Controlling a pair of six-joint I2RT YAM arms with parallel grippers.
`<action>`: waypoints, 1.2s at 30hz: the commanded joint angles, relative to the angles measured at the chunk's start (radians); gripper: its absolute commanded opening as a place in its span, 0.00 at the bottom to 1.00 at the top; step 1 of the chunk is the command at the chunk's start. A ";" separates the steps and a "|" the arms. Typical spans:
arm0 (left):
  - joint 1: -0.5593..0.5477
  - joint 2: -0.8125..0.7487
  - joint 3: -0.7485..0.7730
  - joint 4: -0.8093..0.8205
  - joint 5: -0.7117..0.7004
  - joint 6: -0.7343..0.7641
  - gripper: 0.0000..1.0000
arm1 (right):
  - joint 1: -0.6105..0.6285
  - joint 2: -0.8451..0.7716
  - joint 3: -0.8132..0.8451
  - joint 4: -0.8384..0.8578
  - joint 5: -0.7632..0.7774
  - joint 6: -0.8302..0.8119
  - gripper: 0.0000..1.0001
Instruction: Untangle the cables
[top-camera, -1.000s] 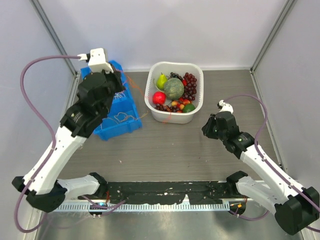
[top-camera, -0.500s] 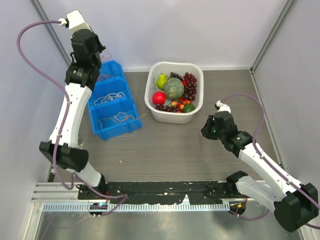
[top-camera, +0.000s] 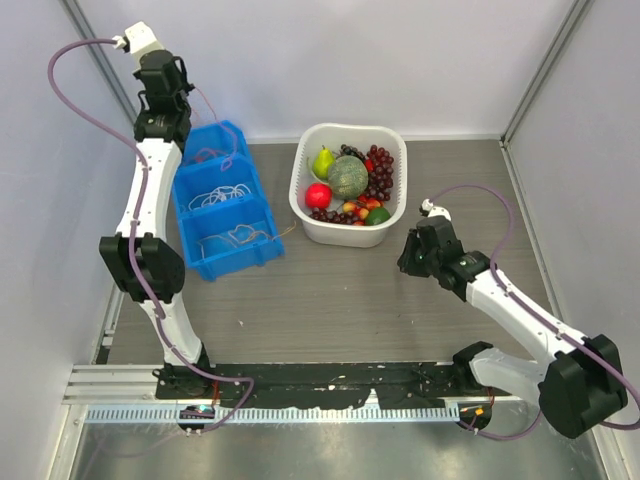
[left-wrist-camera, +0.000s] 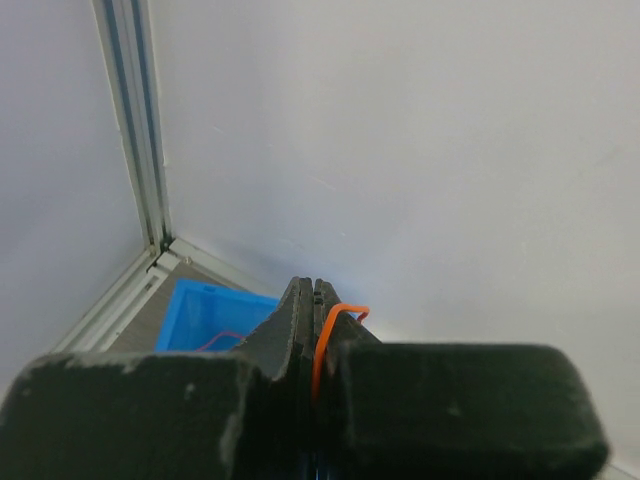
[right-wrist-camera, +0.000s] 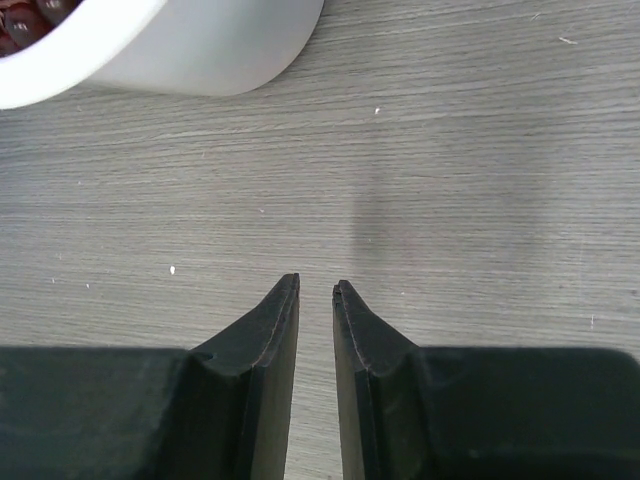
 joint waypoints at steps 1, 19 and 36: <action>0.036 0.029 0.068 0.107 0.028 -0.028 0.00 | 0.000 0.033 0.061 0.047 -0.012 -0.015 0.26; 0.120 0.189 0.022 0.104 0.102 -0.134 0.00 | 0.000 0.099 0.096 0.045 0.001 -0.014 0.26; 0.159 0.308 -0.058 0.007 0.183 -0.252 0.24 | 0.000 0.060 0.076 0.026 -0.001 -0.004 0.26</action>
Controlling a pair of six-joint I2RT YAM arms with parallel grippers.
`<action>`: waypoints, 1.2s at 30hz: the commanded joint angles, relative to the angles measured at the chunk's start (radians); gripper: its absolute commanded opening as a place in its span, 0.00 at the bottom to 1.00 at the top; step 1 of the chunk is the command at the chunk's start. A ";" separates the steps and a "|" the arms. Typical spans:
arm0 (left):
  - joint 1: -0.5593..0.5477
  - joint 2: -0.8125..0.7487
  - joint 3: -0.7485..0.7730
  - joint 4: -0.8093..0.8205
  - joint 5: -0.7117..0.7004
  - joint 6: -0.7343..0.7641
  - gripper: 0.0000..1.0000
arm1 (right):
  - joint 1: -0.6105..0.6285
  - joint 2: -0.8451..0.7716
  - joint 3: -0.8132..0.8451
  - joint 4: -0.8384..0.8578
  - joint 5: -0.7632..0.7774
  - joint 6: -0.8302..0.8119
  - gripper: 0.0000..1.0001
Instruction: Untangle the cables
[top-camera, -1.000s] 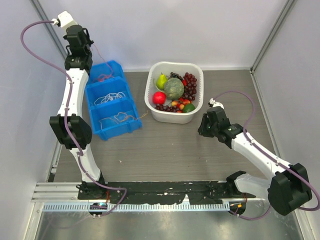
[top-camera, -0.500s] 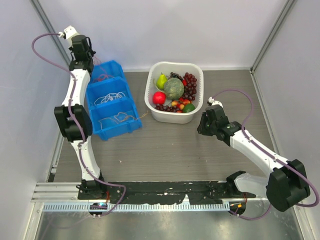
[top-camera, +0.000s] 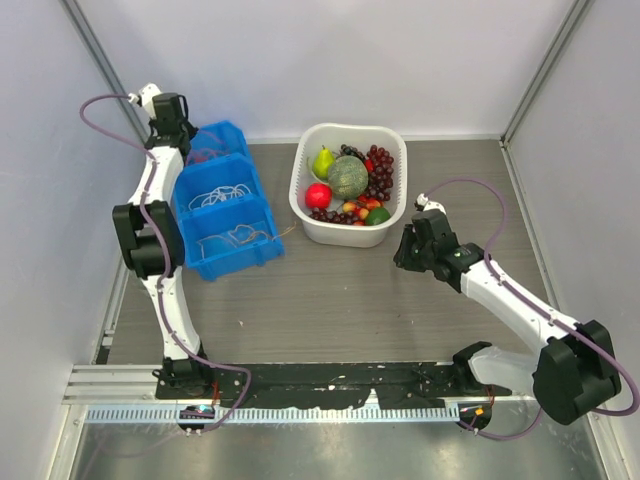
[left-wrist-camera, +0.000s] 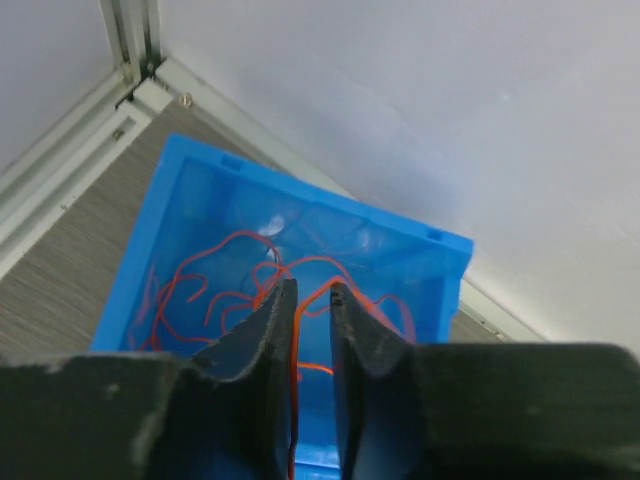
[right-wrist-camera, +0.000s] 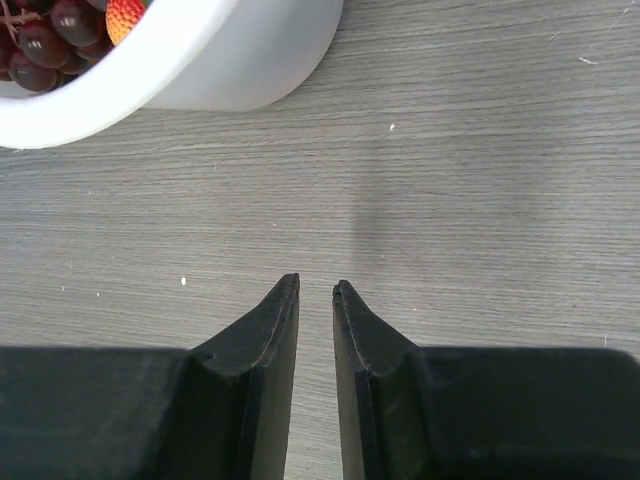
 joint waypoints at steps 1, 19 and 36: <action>0.031 0.057 0.069 -0.065 0.024 -0.042 0.30 | 0.000 -0.041 0.020 0.013 0.015 0.000 0.26; 0.031 -0.061 0.120 -0.196 0.194 -0.037 1.00 | -0.001 -0.119 -0.012 0.012 -0.012 -0.004 0.26; -0.308 -0.542 -0.338 0.009 0.524 -0.175 1.00 | -0.001 -0.384 -0.003 -0.033 0.121 -0.019 0.48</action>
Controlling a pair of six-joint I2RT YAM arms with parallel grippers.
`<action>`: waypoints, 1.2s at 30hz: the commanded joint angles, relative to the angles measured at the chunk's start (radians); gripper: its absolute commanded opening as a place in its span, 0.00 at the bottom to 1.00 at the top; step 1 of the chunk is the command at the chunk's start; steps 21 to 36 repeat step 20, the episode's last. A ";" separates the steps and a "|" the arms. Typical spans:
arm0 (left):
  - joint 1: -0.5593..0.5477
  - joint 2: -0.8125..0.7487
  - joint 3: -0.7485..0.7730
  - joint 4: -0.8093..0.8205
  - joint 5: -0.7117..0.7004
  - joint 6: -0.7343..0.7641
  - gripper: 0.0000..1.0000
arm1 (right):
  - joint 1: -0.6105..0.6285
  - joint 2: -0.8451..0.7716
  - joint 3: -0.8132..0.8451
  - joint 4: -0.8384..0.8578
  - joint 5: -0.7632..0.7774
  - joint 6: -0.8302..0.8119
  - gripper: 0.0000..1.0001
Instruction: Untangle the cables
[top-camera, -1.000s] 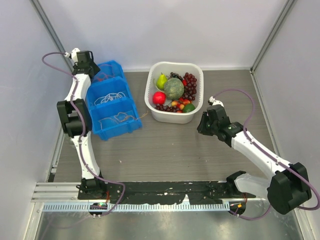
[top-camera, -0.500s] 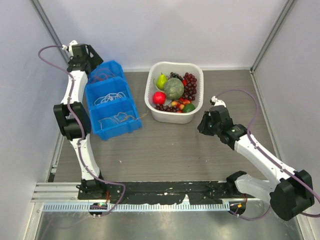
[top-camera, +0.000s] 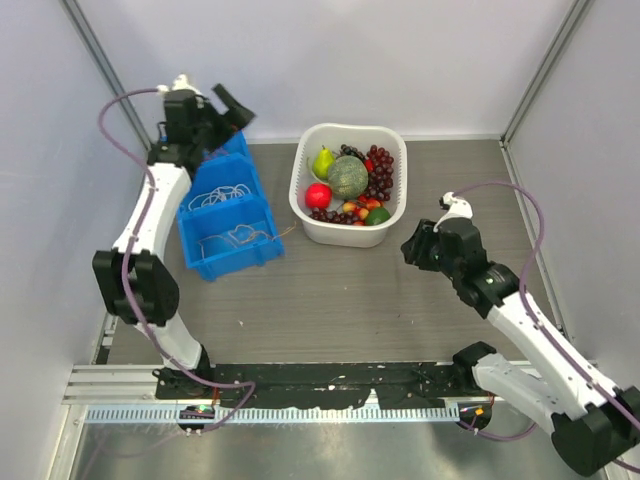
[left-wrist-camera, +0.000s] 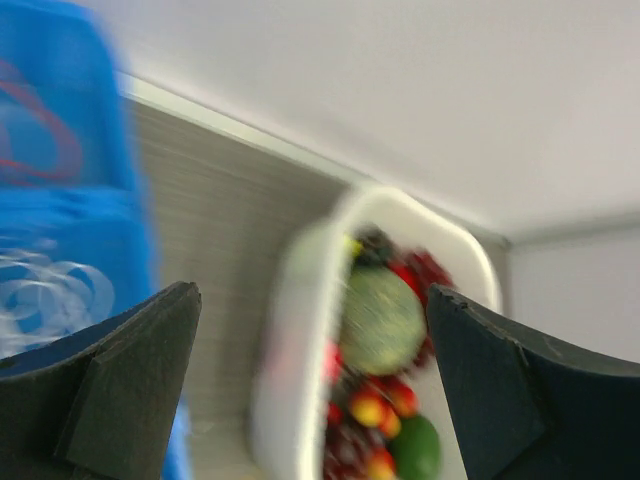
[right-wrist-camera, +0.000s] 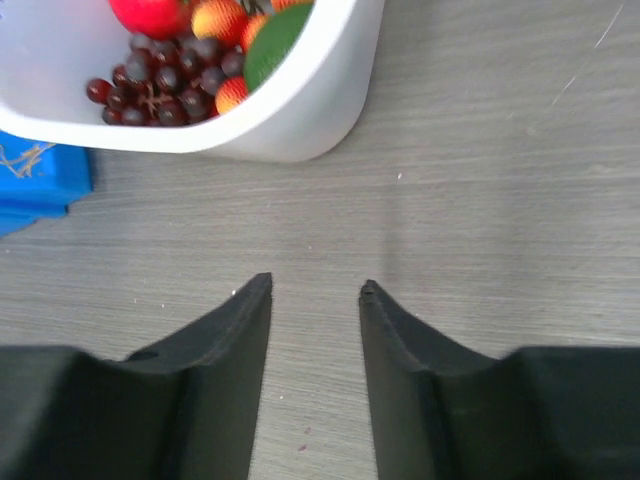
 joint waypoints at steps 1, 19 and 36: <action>-0.234 -0.204 -0.165 0.179 0.139 0.033 0.99 | 0.001 -0.144 0.013 0.004 0.126 -0.012 0.57; -0.569 -1.052 -0.692 0.545 0.285 0.377 1.00 | -0.001 -0.760 0.075 0.266 0.122 -0.131 0.83; -0.569 -1.090 -0.698 0.553 0.280 0.389 1.00 | 0.001 -0.770 0.093 0.273 0.139 -0.136 0.83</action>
